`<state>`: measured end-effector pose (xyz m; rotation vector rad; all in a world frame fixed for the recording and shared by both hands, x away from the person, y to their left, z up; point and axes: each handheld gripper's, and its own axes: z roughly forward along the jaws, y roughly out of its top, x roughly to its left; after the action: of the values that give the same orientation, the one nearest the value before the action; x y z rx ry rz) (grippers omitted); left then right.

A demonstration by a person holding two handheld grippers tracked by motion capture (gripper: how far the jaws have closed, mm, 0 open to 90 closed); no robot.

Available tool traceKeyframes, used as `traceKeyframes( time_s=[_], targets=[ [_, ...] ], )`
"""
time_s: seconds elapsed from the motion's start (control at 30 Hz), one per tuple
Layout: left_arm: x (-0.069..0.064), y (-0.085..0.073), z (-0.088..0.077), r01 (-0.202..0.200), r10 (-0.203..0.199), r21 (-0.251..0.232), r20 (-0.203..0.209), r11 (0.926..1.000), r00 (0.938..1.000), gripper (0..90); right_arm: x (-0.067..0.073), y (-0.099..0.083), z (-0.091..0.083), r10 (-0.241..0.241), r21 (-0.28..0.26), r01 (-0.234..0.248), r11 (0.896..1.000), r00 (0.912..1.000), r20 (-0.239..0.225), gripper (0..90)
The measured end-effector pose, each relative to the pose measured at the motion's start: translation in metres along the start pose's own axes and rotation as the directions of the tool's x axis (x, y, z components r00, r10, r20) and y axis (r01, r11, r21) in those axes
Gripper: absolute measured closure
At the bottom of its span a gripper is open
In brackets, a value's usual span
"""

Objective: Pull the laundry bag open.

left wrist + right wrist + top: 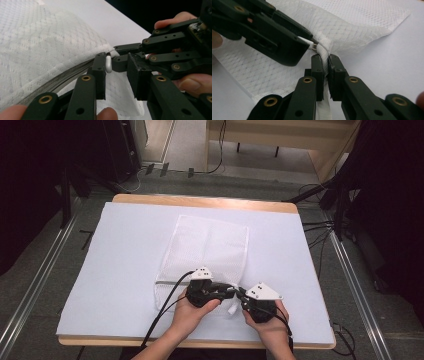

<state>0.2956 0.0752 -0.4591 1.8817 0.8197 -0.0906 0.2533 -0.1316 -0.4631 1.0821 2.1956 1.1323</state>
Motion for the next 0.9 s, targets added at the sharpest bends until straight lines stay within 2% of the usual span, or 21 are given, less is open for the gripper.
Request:
traceKeyframes(
  time_s=[0.13, 0.27, 0.33, 0.37, 0.43, 0.57, 0.67, 0.8, 0.9],
  targets=[
    [0.0046, -0.0016, 0.0022, 0.016, -0.015, 0.030, -0.008, 0.9994, 0.9999, 73.6, 0.0011, 0.0010, -0.0004, 0.000, -0.007, 0.000, 1.000, 1.0000, 0.000, 85.6],
    [0.0041, -0.0020, 0.0036, 0.018, -0.019, 0.029, 0.006, 0.9994, 0.9998, 77.6, 0.0019, 0.0013, -0.0002, 0.001, -0.008, -0.001, 1.000, 1.0000, -0.005, 85.6],
    [0.0037, -0.0019, 0.0042, 0.017, -0.017, 0.039, -0.006, 0.9991, 0.9998, 85.3, 0.0018, 0.0015, -0.0004, 0.002, -0.008, -0.002, 1.000, 1.0000, -0.007, 85.6],
    [0.0048, -0.0020, 0.0041, 0.022, -0.021, 0.043, -0.008, 0.9988, 0.9997, 85.3, 0.0018, 0.0015, -0.0004, 0.002, -0.008, -0.002, 1.000, 1.0000, -0.007, 85.6],
    [0.0076, -0.0020, 0.0037, 0.040, -0.041, 0.050, 0.019, 0.9980, 0.9990, 87.3, 0.0007, 0.0015, -0.0008, 0.009, -0.007, -0.010, 1.000, 0.9997, -0.022, 85.8],
    [0.0048, -0.0014, 0.0027, 0.020, -0.019, 0.069, -0.014, 0.9974, 0.9997, 87.8, 0.0008, 0.0018, 0.0003, 0.019, 0.002, -0.019, 1.000, 0.9993, -0.031, 86.2],
    [0.0055, -0.0015, 0.0027, 0.028, -0.027, 0.077, -0.014, 0.9967, 0.9996, 87.8, 0.0016, 0.0021, 0.0008, 0.016, 0.008, -0.015, 1.000, 0.9995, -0.027, 86.3],
    [0.0058, -0.0015, 0.0015, 0.019, -0.017, 0.081, -0.021, 0.9966, 0.9996, 87.9, 0.0008, 0.0021, 0.0011, 0.023, 0.015, -0.022, 1.000, 0.9990, -0.038, 86.6],
    [0.0064, -0.0015, -0.0010, 0.009, -0.004, 0.086, -0.056, 0.9962, 0.9984, 88.0, 0.0002, 0.0024, 0.0004, 0.020, 0.015, -0.020, 1.000, 0.9995, -0.026, 87.0]
  ],
)
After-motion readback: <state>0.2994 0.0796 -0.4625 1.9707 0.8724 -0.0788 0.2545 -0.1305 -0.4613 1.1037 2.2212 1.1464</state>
